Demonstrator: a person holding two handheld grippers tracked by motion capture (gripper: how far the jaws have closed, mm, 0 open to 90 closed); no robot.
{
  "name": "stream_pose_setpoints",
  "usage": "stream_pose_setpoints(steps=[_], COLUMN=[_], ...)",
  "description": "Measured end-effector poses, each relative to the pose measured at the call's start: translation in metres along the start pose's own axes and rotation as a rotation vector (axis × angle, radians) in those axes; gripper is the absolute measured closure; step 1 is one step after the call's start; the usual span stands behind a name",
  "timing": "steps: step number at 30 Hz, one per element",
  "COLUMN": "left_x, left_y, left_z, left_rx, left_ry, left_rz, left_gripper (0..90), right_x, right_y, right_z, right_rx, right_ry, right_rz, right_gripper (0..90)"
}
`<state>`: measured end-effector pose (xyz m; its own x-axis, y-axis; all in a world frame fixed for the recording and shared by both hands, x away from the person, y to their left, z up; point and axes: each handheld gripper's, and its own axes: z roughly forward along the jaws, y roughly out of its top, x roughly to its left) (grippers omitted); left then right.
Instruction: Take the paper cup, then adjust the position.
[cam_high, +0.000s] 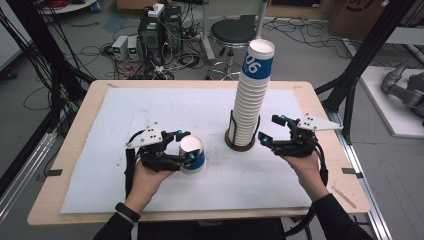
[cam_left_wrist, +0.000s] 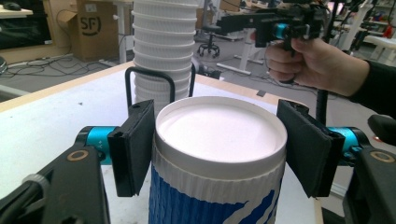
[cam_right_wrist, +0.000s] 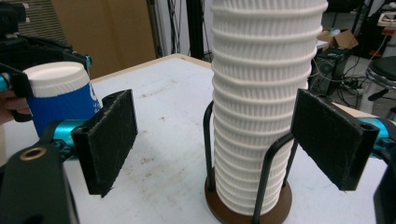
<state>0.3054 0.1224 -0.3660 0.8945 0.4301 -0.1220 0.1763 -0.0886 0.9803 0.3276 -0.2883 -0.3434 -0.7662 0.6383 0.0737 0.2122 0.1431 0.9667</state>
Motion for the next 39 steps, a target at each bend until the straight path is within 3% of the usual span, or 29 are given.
stream_pose_setpoints(steps=[5,12,16,17,20,21,33,39], left_x=[0.002,0.003,0.0,0.0,-0.003,-0.003,-0.011,-0.016], left_y=[-0.002,-0.005,-0.003,-0.003,-0.001,-0.001,0.0,0.001], left_z=[-0.002,0.001,0.003,0.004,0.006,0.007,0.016,0.019], left_rx=[-0.006,0.0,0.002,0.001,-0.004,-0.006,-0.012,-0.019], left_ry=[0.01,0.005,-0.021,-0.022,-0.035,-0.041,-0.079,-0.09], left_rz=[-0.004,-0.01,-0.009,-0.005,-0.001,0.0,-0.004,0.001], left_gripper=[30.6,30.6,30.5,30.5,30.5,30.6,30.6,30.6], right_x=[0.003,0.004,0.005,0.005,0.007,0.007,0.016,0.031], right_y=[-0.017,-0.027,-0.029,-0.028,-0.028,-0.028,-0.028,-0.029], right_z=[0.0,0.002,0.002,0.001,0.0,-0.001,0.005,0.015], right_rx=[-0.002,0.045,0.055,0.052,0.054,0.052,0.072,0.077], right_ry=[-0.008,0.0,0.049,0.099,0.128,0.169,0.281,0.328], right_rz=[0.007,0.008,0.009,0.0,-0.009,-0.02,-0.05,-0.075], right_gripper=[15.3,15.3,15.3,15.3,15.3,15.3,15.3,15.3])
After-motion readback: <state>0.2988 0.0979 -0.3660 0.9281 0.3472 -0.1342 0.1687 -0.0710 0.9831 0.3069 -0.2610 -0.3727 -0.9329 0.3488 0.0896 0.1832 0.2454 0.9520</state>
